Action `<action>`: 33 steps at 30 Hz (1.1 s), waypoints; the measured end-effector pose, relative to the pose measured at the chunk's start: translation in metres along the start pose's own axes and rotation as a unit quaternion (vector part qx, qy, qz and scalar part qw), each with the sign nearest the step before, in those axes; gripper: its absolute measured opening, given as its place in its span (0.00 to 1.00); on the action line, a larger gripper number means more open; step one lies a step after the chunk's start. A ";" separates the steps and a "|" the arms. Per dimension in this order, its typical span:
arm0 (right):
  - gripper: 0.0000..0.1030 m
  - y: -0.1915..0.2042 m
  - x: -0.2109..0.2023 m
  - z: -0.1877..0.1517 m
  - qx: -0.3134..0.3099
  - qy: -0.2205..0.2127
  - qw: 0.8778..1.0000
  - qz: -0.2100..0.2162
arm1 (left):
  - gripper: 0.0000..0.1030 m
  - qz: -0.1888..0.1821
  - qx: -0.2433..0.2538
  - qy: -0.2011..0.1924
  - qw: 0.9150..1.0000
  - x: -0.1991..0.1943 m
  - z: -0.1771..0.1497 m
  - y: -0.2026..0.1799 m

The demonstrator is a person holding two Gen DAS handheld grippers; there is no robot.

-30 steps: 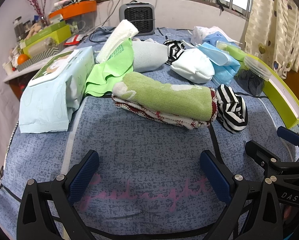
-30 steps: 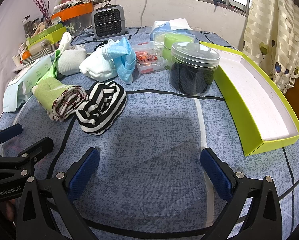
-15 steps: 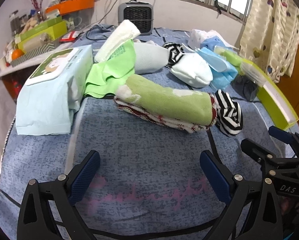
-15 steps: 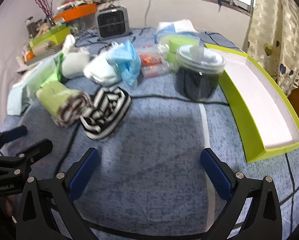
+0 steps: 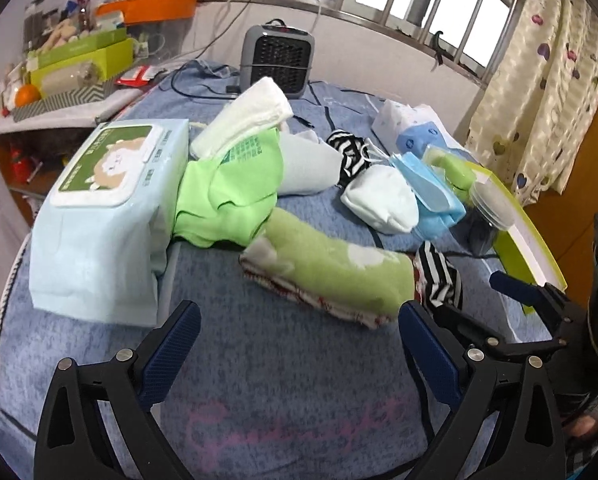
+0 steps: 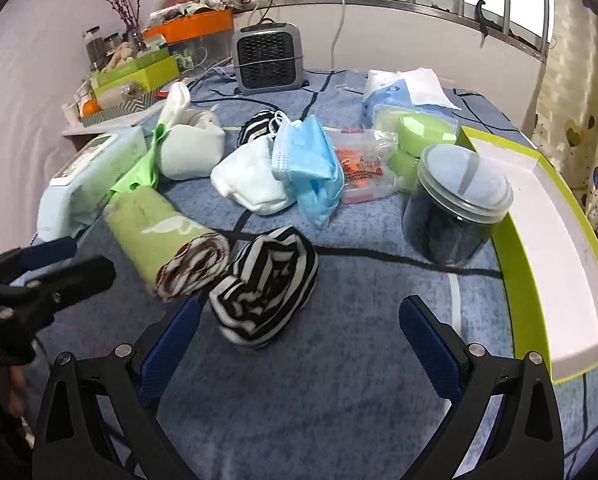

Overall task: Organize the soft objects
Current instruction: 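Grasp the striped sock bundle with the right tool while the left tool grasps the green towel roll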

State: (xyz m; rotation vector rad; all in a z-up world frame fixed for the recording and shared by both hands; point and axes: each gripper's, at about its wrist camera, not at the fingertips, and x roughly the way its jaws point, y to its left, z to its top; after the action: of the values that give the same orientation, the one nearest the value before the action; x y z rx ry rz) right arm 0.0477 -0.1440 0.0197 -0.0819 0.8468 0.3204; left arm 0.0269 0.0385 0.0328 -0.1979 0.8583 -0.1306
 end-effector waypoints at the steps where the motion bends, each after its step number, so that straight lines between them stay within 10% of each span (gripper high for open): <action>1: 0.94 0.000 0.002 0.001 0.000 0.003 1.000 0.001 | 0.97 -0.002 -0.002 0.002 1.000 0.002 0.002 0.001; 16: 0.61 0.002 0.020 0.012 -0.006 0.022 1.000 0.011 | 0.89 -0.028 -0.068 0.048 0.996 0.035 0.018 0.005; 33: 0.18 0.002 0.013 0.009 -0.003 0.006 0.998 0.059 | 0.42 -0.050 -0.052 0.029 0.997 0.034 0.020 -0.009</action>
State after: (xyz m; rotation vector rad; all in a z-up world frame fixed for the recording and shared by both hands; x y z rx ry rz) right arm 0.0616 -0.1369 0.0155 -0.0389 0.8636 0.4326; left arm 0.0643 0.0255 0.0224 -0.3371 0.9142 -0.1865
